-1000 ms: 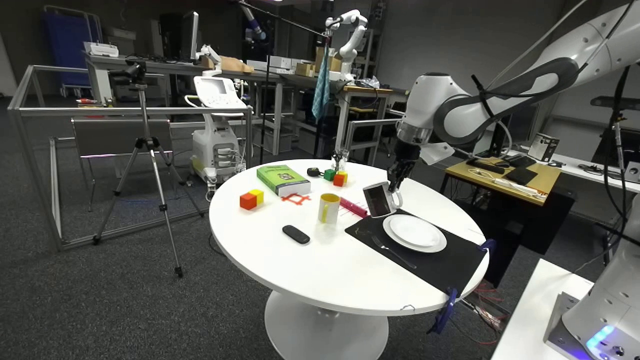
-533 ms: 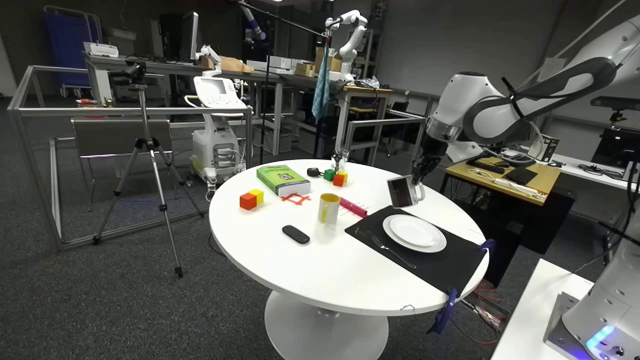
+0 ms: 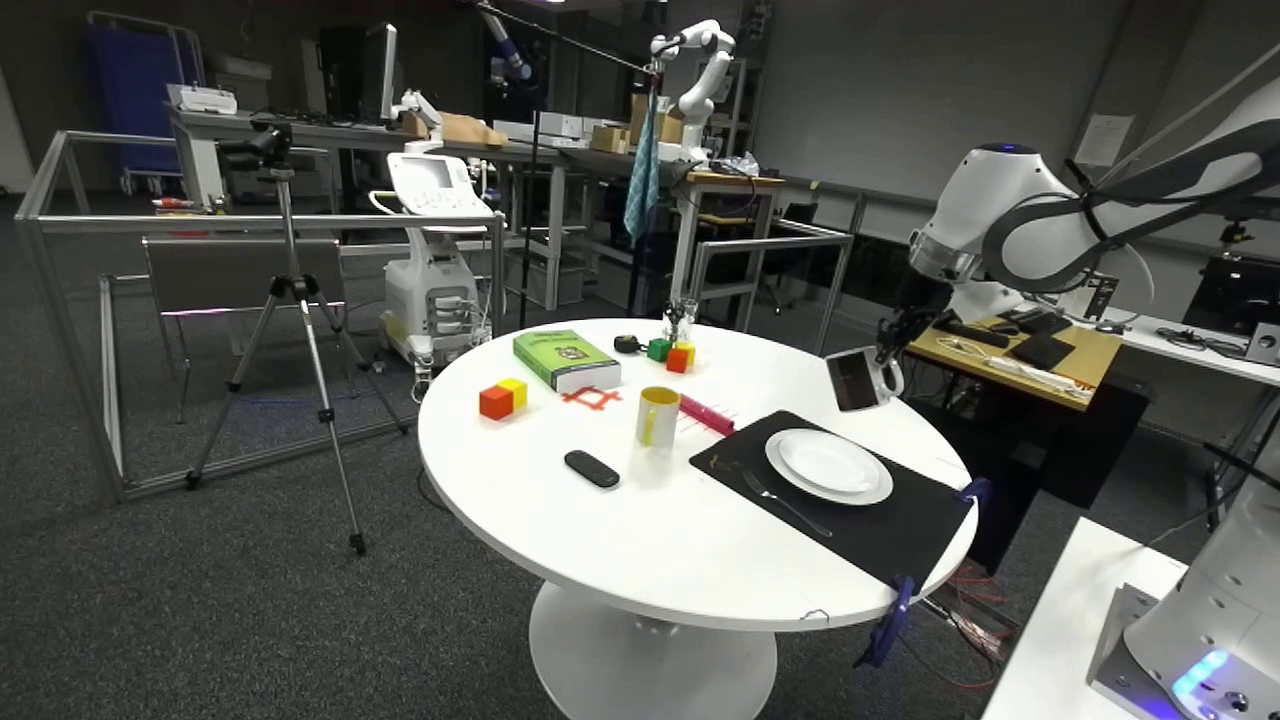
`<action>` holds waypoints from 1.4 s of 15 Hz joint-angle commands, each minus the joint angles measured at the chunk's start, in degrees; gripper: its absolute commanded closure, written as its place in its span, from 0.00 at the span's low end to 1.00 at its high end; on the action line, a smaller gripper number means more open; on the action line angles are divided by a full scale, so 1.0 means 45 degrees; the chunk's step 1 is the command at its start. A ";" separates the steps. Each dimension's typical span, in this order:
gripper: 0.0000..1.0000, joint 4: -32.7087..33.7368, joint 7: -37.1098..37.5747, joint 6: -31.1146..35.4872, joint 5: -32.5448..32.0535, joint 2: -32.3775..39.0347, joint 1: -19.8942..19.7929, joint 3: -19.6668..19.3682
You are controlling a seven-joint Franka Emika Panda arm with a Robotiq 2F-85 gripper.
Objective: Move the black cup to the left side of the white plate
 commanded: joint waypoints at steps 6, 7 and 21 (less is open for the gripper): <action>0.80 -0.0375 -0.0807 0.0109 0.0413 -0.0359 -0.0235 -0.0020; 0.80 -0.0375 -0.0807 0.0112 0.0413 -0.0359 -0.0234 -0.0020; 0.95 -0.0482 -0.0820 0.0346 0.0200 -0.0268 -0.0323 -0.0013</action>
